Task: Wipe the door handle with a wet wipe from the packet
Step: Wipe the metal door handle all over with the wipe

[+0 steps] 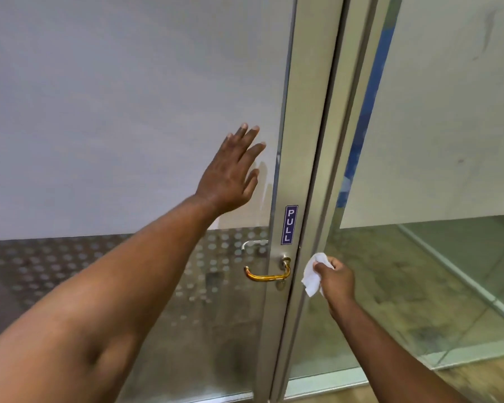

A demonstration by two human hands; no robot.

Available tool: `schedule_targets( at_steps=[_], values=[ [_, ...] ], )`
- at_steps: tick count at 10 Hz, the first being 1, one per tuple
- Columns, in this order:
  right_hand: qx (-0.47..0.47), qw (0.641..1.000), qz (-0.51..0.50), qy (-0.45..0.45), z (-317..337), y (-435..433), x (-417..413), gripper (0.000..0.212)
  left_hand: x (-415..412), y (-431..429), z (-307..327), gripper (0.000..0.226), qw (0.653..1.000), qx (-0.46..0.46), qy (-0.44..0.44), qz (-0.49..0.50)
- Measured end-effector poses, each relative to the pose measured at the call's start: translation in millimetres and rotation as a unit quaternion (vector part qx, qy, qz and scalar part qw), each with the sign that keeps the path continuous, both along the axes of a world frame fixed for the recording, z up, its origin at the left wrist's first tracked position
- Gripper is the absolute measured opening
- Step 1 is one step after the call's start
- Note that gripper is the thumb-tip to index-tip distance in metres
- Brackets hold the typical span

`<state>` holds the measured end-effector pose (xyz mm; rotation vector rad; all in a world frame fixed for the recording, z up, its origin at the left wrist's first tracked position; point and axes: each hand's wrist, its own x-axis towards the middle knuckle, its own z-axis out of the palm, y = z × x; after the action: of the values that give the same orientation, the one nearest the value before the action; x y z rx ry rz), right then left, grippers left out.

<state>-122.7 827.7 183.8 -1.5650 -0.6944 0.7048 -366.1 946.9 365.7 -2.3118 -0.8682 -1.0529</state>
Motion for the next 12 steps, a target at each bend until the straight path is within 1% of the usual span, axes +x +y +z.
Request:
schedule_targets(
  at_steps=[1,2,3,4,5,6,7,8,9,10,11,12],
  values=[
    [-0.030,0.998,0.027,-0.041,-7.8,19.3,5.3,0.012,6.2,22.2,10.3,0.059,0.999,0.040,0.027,-0.014],
    [-0.068,0.991,0.077,-0.090,-19.5,37.1,2.0,0.024,12.4,43.2,15.3,0.060,0.996,0.062,0.054,-0.032],
    [-0.078,0.984,0.095,-0.130,-35.3,52.6,-5.5,0.013,12.6,56.9,15.6,0.061,0.996,0.064,0.051,-0.026],
    [-0.065,0.969,0.120,-0.206,-46.7,59.6,-14.1,0.023,12.8,65.6,11.7,0.061,0.995,0.073,0.056,-0.023],
    [-0.030,0.952,0.147,-0.265,-52.2,60.5,-21.9,0.030,13.2,69.2,10.7,0.060,0.995,0.079,0.056,-0.023],
    [-0.018,0.913,0.209,-0.349,-56.9,60.4,-22.1,0.038,13.2,69.7,9.2,0.060,0.995,0.083,0.056,-0.020],
    [-0.065,0.863,0.258,-0.429,-58.6,63.6,-15.4,0.056,14.0,70.8,8.6,0.059,0.994,0.092,0.061,-0.013],
    [-0.085,0.843,0.280,-0.452,-58.0,66.8,-8.7,0.060,14.3,72.6,7.1,0.059,0.993,0.097,0.063,-0.004],
    [-0.075,0.875,0.230,-0.420,-65.6,65.9,-4.7,0.047,15.5,72.4,6.6,0.059,0.993,0.098,0.064,-0.002],
    [-0.076,0.890,0.204,-0.400,-72.8,66.1,-7.3,0.032,15.9,71.9,6.4,0.059,0.993,0.101,0.063,0.000],
    [-0.065,0.863,0.242,-0.438,-67.7,64.9,-8.1,0.018,16.1,72.4,5.4,0.059,0.993,0.102,0.063,0.006],
    [-0.052,0.796,0.283,-0.532,-79.9,75.4,7.6,0.047,16.5,73.4,4.9,0.059,0.993,0.103,0.065,0.008]
  ],
)
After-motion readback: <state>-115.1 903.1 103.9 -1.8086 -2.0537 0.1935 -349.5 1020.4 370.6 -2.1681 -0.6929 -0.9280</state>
